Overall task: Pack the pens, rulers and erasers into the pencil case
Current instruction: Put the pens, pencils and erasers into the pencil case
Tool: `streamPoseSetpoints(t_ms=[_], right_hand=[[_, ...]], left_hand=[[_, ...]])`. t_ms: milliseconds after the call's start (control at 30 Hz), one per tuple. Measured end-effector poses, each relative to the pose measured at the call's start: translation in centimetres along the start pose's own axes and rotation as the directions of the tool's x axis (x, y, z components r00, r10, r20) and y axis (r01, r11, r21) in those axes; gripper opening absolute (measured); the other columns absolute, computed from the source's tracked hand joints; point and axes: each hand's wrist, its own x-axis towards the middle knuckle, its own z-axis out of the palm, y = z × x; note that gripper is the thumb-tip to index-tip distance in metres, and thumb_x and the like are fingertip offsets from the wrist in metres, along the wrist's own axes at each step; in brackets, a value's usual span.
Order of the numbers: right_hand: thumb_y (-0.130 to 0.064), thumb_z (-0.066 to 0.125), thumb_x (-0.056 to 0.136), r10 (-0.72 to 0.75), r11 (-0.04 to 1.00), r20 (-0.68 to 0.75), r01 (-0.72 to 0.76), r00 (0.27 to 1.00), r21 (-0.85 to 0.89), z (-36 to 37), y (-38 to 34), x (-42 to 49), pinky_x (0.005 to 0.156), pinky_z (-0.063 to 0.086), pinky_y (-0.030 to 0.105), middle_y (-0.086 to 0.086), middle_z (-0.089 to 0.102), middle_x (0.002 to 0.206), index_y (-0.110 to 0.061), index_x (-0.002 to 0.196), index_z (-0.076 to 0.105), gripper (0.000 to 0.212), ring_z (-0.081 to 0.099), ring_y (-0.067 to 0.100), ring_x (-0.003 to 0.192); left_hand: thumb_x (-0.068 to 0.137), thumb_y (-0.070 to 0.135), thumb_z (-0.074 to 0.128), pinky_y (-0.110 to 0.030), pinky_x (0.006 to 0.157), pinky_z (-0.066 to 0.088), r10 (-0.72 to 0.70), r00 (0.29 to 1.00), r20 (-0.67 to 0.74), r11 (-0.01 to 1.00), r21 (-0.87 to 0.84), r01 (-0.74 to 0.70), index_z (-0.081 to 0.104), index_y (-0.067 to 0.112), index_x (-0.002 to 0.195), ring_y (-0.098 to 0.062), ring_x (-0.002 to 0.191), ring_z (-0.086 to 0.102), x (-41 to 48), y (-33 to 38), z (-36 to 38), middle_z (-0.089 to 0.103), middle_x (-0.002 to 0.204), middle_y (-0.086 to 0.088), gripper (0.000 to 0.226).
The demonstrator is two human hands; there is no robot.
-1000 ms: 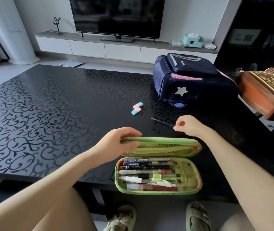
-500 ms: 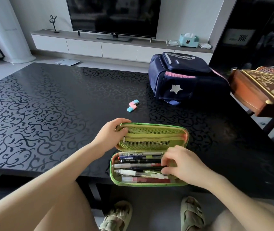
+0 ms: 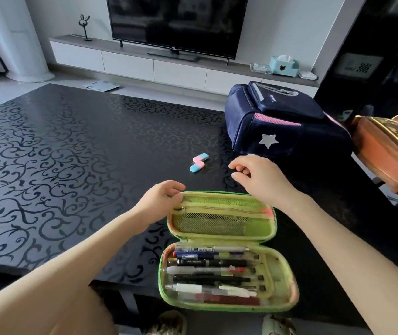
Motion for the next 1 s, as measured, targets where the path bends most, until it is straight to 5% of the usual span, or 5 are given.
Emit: streamPoseSetpoints(t_ms=[300,633,733,867,1000], right_hand=[[0.003,0.038,0.089,0.07,0.972,0.225,-0.016,0.972,-0.236,9.4,1.9,12.7,0.106,0.034,0.04,0.006,0.036,0.146,-0.016,0.143,0.03,0.058,0.036,0.028,0.13],[-0.001,0.041,0.091,-0.013,0.896,0.14,0.074,0.99,-0.438,10.7,5.2,14.0,0.076,0.041,0.038,0.014,0.052,0.113,-0.004,0.111,0.057,0.027,0.048,0.032,0.109],[-0.009,0.05,0.09,0.035,0.946,0.063,-0.012,0.997,-0.325,9.5,6.8,12.2,0.076,0.041,0.035,0.017,0.058,0.106,-0.002,0.101,0.063,0.019,0.053,0.035,0.103],[-0.013,0.056,0.082,0.19,0.981,-0.079,-0.193,0.979,-0.022,6.5,7.1,6.9,0.051,0.027,0.033,0.003,0.041,0.053,-0.007,0.056,0.045,0.029,0.043,0.024,0.058],[-0.034,0.057,0.088,0.272,0.932,-0.023,-0.257,0.962,0.255,2.9,5.5,-1.5,0.054,0.033,0.027,0.0,0.034,0.048,-0.006,0.07,0.062,0.033,0.031,0.013,0.047]], left_hand=[[0.089,0.027,0.052,-0.024,0.079,0.045,0.123,0.975,-0.185,0.955,0.289,-0.066,0.059,0.022,0.106,-0.013,0.085,0.056,6.0,-1.9,1.0,0.06,0.093,0.008,0.019],[0.083,0.038,0.061,-0.036,0.083,0.042,0.216,0.969,-0.12,0.785,0.611,-0.099,0.059,0.006,0.103,-0.032,0.098,0.055,14.6,0.1,3.9,0.06,0.107,-0.012,0.038],[0.089,0.028,0.054,-0.035,0.069,0.04,0.208,0.969,-0.131,0.786,0.612,-0.086,0.058,0.002,0.088,-0.036,0.09,0.058,14.8,0.7,4.3,0.063,0.093,-0.017,0.027],[0.096,0.035,0.043,-0.031,0.057,0.033,0.084,0.985,-0.152,0.813,0.581,0.02,0.035,0.008,0.055,-0.028,0.064,0.048,14.1,1.5,4.0,0.041,0.056,-0.005,0.05],[0.092,0.039,0.051,-0.03,0.053,0.034,0.015,0.978,-0.207,0.864,0.495,0.092,0.046,0.004,0.057,-0.022,0.055,0.045,12.3,3.0,2.8,0.04,0.05,-0.003,0.05]])
